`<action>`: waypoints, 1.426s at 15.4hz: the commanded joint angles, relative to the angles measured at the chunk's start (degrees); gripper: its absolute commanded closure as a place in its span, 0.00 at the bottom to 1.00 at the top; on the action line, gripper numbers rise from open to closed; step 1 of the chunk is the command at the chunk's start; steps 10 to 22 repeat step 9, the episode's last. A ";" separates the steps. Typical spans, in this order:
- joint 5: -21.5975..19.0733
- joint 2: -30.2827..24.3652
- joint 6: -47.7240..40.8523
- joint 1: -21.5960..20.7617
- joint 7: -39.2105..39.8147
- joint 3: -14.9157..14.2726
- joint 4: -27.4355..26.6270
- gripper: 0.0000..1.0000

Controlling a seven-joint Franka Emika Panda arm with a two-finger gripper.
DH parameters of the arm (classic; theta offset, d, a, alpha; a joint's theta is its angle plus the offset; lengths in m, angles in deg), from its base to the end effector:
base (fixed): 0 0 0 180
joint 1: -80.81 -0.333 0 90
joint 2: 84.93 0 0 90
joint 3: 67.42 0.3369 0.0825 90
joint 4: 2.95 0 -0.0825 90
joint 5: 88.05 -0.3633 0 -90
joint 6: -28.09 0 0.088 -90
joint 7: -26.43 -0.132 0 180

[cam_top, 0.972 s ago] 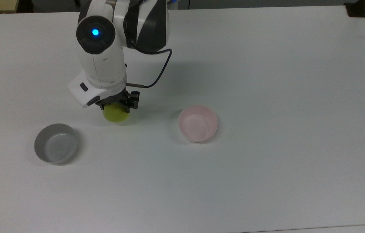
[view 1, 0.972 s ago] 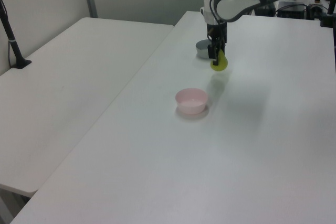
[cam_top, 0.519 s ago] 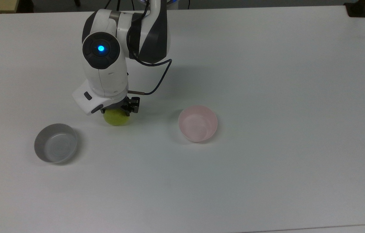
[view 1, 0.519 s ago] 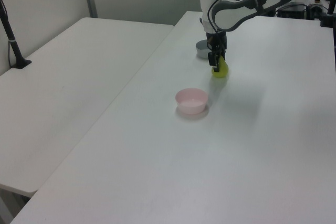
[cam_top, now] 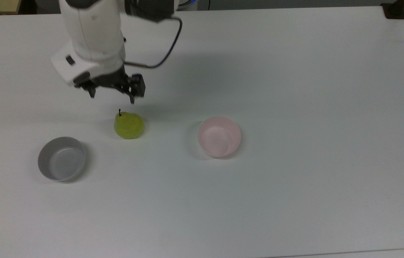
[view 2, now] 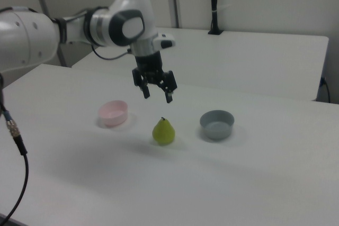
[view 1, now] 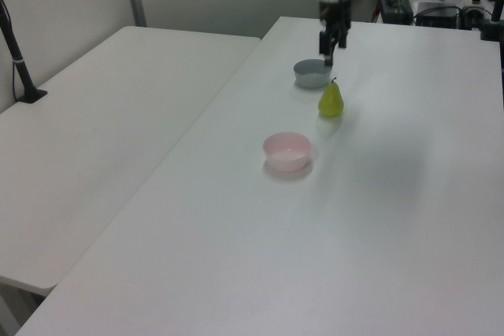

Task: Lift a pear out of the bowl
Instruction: 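Lower the pear onto the table, open the gripper and raise it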

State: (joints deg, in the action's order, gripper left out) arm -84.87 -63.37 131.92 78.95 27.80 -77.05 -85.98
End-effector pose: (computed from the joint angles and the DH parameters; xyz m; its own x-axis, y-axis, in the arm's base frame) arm 0.6538 -0.0787 0.4746 0.9961 -0.0875 -0.0123 -0.0855 -0.9897 0.1148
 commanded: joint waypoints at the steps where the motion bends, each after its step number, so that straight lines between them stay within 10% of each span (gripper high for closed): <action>1: 0.69 -11.95 -3.28 0.36 0.03 0.05 -9.15 0.00; 6: 0.69 -21.28 -4.50 0.71 0.21 0.05 -15.67 0.00; 22: 0.78 -21.12 -5.12 0.71 0.30 0.05 -15.50 0.00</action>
